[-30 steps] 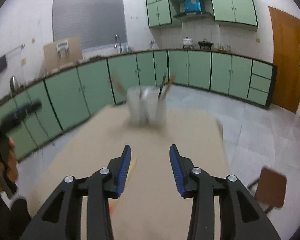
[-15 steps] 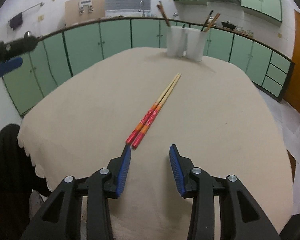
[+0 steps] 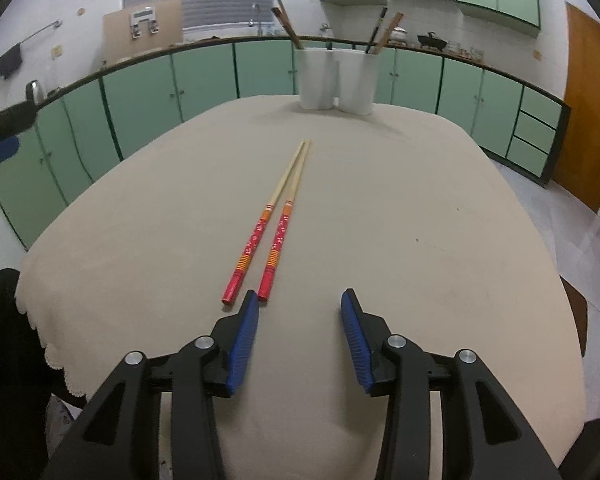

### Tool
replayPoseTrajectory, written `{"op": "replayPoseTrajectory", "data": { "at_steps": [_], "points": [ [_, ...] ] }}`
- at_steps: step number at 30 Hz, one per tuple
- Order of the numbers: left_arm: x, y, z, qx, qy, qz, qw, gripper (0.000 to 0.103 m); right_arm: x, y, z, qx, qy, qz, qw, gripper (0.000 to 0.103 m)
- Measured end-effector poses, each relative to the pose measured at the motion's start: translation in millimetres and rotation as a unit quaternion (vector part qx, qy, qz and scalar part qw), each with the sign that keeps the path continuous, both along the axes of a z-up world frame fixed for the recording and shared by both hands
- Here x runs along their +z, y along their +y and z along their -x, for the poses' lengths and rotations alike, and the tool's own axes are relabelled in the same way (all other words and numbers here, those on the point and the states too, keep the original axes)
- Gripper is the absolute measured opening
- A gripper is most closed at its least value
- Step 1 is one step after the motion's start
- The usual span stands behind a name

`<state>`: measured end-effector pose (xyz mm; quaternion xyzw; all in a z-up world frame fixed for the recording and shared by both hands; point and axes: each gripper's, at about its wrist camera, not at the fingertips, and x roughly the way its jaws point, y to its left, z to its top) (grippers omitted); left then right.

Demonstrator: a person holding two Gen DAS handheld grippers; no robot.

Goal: Organize utensils
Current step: 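Bring both open tools back over the two red-patterned chopsticks, then grasp a red-patterned chopstick with the right tool while the left grasps the other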

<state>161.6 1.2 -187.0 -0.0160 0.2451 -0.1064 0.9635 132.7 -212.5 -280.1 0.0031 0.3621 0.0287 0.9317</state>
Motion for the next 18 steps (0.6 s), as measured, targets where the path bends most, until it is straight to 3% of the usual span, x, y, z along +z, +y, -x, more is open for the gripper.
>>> {"op": "replayPoseTrajectory", "data": {
  "at_steps": [8, 12, 18],
  "points": [
    [-1, 5, -5, 0.005, 0.008, -0.004, 0.9999, 0.091, -2, 2, -12, 0.018, 0.004, -0.006, 1.0, 0.04],
    [-3, 10, -6, 0.01, 0.011, 0.0, 0.9999, 0.091, -3, -11, -14, -0.007, 0.005, -0.019, 1.0, 0.01],
    [-12, -2, -6, -0.001, 0.024, 0.004, 0.9997, 0.091, -2, -26, -9, -0.033, 0.004, -0.027, 0.999, 0.006]
  ]
}}
